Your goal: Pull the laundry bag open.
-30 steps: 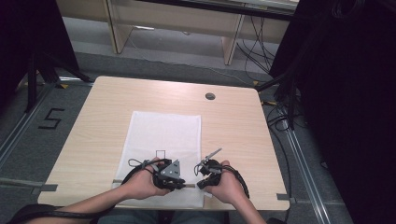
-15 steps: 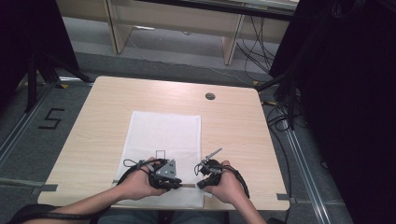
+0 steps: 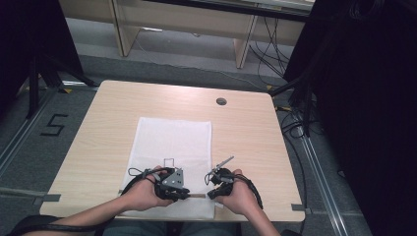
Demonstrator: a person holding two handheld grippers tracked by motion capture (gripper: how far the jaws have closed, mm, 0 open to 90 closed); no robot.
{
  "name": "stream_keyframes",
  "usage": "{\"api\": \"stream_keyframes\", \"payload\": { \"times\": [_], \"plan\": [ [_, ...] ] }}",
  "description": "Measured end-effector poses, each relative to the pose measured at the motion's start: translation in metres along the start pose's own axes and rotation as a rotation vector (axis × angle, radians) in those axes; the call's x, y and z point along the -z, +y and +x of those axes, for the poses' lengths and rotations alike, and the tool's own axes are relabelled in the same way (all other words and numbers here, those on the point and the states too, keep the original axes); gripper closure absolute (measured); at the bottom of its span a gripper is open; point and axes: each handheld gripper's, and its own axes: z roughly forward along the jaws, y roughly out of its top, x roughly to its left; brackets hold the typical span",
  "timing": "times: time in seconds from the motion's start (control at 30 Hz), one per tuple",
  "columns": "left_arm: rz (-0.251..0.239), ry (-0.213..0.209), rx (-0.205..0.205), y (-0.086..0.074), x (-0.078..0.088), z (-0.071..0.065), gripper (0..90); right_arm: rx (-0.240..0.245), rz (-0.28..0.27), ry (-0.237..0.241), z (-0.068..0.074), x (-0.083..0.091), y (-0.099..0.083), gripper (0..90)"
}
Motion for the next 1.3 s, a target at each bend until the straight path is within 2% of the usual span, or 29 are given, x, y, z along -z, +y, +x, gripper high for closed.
{"api": "stream_keyframes", "payload": {
  "times": [0.03, 0.07, 0.2, 0.27, 0.3, 0.37, 0.43, 0.63, 0.67, 0.7, 0.83, 0.9, 1.0, 1.07, 1.1, 1.27, 1.3],
  "plan": [
    [0.008, -0.001, -0.011, 0.0, 0.002, 0.001, 82.0, -0.001, 0.0, 0.0, 0.0, 0.0, 0.0, 90.0],
    [0.005, -0.003, -0.01, -0.001, 0.002, 0.001, 82.0, 0.01, -0.002, -0.004, -0.001, 0.0, 0.0, 90.0],
    [-0.001, -0.005, -0.001, -0.003, 0.004, 0.001, 82.0, -0.002, 0.001, 0.001, 0.0, 0.0, 0.0, 90.0],
    [0.003, 0.004, -0.027, -0.003, 0.005, 0.002, 82.0, -0.002, 0.002, 0.0, 0.0, 0.0, 0.0, 90.0],
    [0.005, 0.002, -0.007, -0.003, 0.005, 0.001, 82.0, -0.002, 0.001, 0.001, 0.0, 0.0, 0.0, 90.0],
    [-0.007, 0.0, -0.001, -0.004, 0.006, 0.001, 82.0, 0.002, -0.001, -0.004, 0.0, 0.0, 0.0, 90.0],
    [0.002, 0.005, -0.01, -0.004, 0.007, 0.001, 82.0, 0.002, -0.001, -0.005, 0.0, 0.0, 0.0, 90.0],
    [-0.006, 0.0, -0.003, -0.004, 0.007, 0.002, 82.0, 0.003, -0.001, -0.005, 0.0, 0.0, 0.0, 90.0],
    [0.0, 0.004, -0.014, -0.004, 0.008, 0.002, 82.0, 0.004, -0.002, -0.006, 0.0, 0.0, 0.0, 90.0],
    [0.0, -0.002, -0.009, -0.005, 0.008, 0.003, 81.9, 0.019, -0.004, -0.01, -0.001, 0.0, 0.0, 90.0],
    [-0.016, -0.008, 0.016, -0.007, 0.01, 0.002, 81.9, 0.022, -0.002, -0.018, 0.0, 0.0, 0.001, 90.0],
    [-0.011, -0.001, 0.004, -0.007, 0.009, 0.002, 81.9, 0.018, 0.001, -0.017, 0.001, 0.0, 0.001, 90.0],
    [-0.013, -0.003, 0.01, -0.008, 0.01, 0.002, 82.0, 0.027, -0.008, -0.019, 0.0, 0.0, 0.0, 90.0],
    [0.0, 0.002, -0.01, -0.008, 0.01, 0.003, 82.0, 0.023, -0.005, -0.022, 0.0, 0.0, 0.0, 90.0],
    [-0.006, -0.005, 0.001, -0.008, 0.01, 0.003, 81.9, 0.023, -0.005, -0.021, 0.0, 0.0, 0.0, 90.0],
    [0.003, 0.001, -0.011, -0.008, 0.011, 0.002, 82.0, 0.029, -0.007, -0.019, -0.001, 0.0, 0.0, 90.0],
    [0.001, -0.002, 0.001, -0.008, 0.012, 0.002, 82.0, 0.028, -0.006, -0.019, -0.001, 0.0, 0.0, 90.0]
  ]
}}
